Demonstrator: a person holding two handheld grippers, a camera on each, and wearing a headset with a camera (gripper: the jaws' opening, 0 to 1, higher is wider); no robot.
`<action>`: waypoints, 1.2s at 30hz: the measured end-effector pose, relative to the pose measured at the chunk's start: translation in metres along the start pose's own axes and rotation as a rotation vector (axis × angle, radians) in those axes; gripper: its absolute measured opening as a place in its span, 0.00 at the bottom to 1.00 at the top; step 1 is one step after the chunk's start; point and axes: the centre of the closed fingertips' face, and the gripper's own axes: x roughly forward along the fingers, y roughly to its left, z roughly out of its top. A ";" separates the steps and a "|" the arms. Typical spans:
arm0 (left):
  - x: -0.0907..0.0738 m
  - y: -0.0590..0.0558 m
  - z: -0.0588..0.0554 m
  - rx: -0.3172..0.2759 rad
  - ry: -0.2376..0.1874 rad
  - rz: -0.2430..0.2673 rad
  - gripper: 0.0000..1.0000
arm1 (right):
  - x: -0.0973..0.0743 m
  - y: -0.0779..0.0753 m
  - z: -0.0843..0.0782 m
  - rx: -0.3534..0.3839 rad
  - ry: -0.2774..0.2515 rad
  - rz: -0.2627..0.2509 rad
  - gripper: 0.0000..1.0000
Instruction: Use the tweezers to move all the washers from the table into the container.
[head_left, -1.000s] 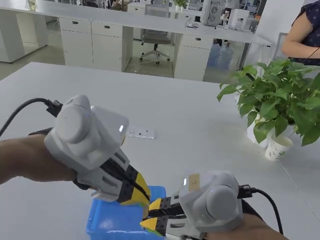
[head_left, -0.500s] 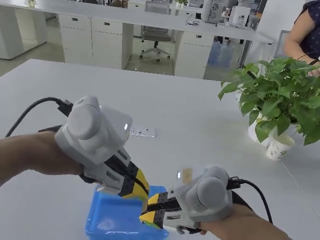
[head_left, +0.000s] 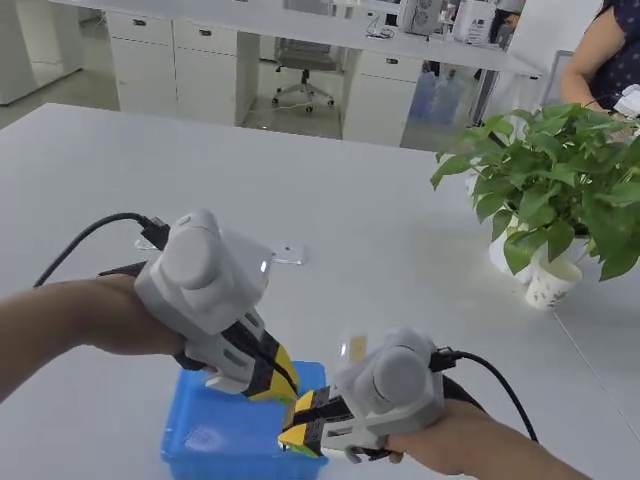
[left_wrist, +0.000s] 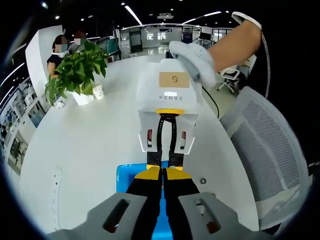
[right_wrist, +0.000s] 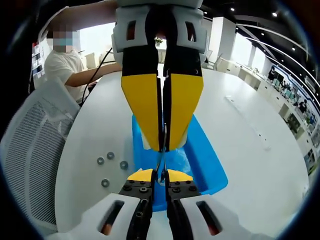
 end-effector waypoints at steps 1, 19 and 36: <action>0.001 0.000 -0.001 0.000 0.000 0.000 0.03 | 0.001 0.000 -0.001 0.002 0.003 0.001 0.08; 0.008 0.005 -0.007 -0.021 -0.005 0.000 0.03 | 0.005 -0.003 -0.010 -0.006 0.035 0.001 0.10; -0.005 0.003 0.004 -0.007 -0.009 0.003 0.03 | -0.007 -0.003 0.003 -0.024 0.009 -0.025 0.11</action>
